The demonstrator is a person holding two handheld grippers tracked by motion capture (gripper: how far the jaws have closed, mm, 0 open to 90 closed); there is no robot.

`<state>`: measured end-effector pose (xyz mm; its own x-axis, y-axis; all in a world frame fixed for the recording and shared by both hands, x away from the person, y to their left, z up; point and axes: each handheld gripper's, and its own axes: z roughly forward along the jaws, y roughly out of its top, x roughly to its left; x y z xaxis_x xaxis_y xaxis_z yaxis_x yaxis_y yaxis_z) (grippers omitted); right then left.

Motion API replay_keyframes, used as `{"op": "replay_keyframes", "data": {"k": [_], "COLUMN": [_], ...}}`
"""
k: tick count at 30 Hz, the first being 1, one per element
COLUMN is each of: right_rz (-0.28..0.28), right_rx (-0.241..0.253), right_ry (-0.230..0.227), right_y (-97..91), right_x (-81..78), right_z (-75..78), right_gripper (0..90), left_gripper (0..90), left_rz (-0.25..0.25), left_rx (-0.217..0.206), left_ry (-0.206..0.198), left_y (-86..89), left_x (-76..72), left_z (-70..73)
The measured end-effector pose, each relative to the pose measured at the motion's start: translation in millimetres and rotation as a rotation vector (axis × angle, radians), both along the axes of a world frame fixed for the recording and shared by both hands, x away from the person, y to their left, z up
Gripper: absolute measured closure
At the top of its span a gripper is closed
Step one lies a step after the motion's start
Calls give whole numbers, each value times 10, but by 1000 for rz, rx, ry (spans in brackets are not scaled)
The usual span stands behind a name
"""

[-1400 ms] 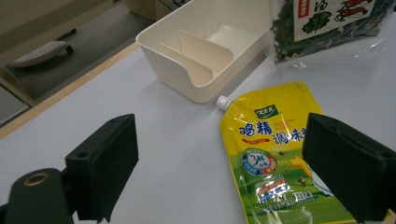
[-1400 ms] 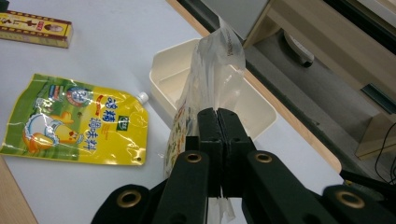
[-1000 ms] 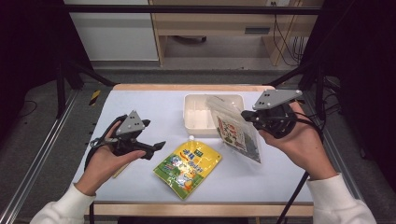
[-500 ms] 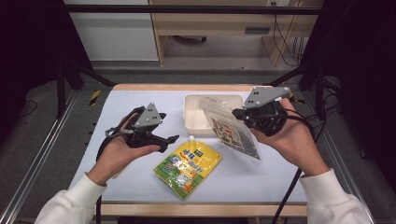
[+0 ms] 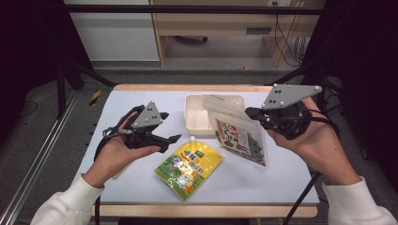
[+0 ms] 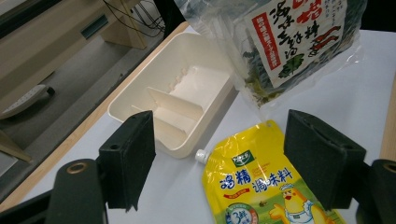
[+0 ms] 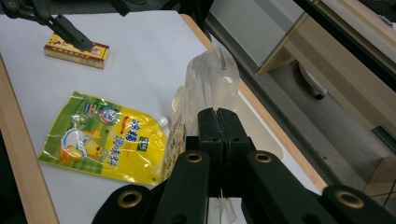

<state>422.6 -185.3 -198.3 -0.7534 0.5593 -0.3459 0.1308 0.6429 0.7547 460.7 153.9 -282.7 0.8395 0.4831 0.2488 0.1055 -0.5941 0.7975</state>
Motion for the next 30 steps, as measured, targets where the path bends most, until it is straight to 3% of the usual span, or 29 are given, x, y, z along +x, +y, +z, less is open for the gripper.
{"op": "replay_keyframes", "data": {"k": [4,7,13,19,26,30], "right_rz": [31,69,126,174,211,218], "right_rx": [12,11,-23,-45,-59,-68], "right_ry": [6,29,66,72,80,83], "right_y": [-19,41,293,571,809,894], "right_x": [-49,-46,20,93,147,169], "right_z": [81,57,-85,-139,-156,-167], "right_gripper": [898,897,897,897,896,897], "left_gripper": [248,247,235,215,209,210], "left_rz": [-16,-19,-30,-37,-92,-79], "left_rx": [4,10,10,12,73,107], "left_ry": [-5,-11,-25,-41,-17,-19], "left_y": [-65,-111,-151,-102,-89,-108], "left_x": [-3,11,32,125,143,164], "left_z": [32,46,46,121,51,-32]}}
